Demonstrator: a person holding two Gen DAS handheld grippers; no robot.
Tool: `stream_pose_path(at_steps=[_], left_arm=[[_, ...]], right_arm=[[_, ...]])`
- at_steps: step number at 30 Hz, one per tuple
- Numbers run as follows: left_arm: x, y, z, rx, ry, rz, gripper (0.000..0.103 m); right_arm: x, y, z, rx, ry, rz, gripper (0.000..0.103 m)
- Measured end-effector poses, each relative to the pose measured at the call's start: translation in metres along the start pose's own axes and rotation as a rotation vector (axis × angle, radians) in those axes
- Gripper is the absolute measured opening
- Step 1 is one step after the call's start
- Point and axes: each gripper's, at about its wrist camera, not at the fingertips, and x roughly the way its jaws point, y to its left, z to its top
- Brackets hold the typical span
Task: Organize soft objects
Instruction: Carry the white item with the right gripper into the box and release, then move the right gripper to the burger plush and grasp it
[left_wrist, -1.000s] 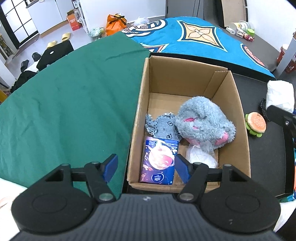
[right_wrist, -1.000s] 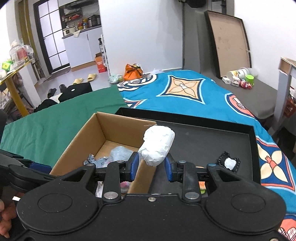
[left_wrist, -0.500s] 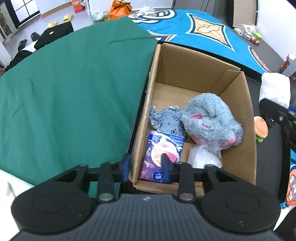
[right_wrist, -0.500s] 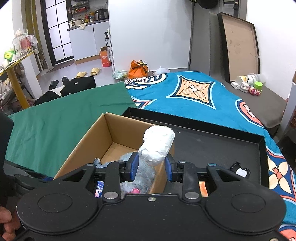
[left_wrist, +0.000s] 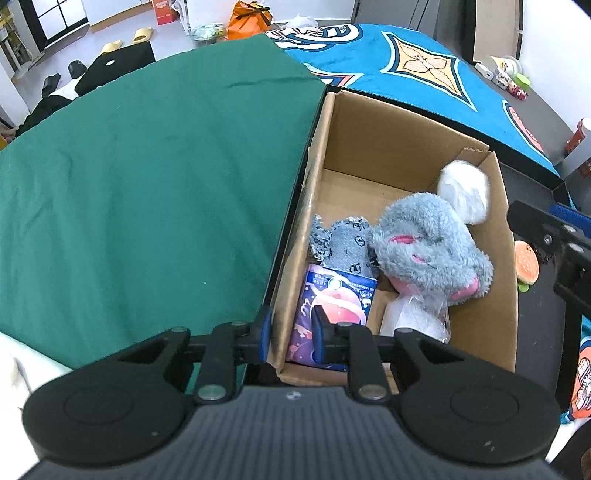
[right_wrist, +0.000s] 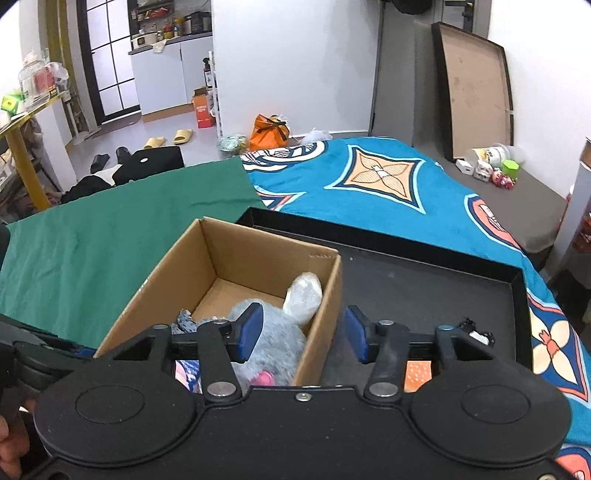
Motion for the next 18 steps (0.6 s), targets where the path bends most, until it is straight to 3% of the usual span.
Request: stream_pose_path(at_steps=[9,18], left_arm=[[-0.005,-0.006,-0.001,0.015,-0.005,0.008,0.031],[-0.014,-0.013,-0.003,0.033,-0.039,0.050,0.045]], right_arm=[[-0.009,-0.021,-0.014,0.054,0.003,-0.017,0.052],[-0.012,-0.044,-0.029,0.106,0.010,-0.027,0.053]])
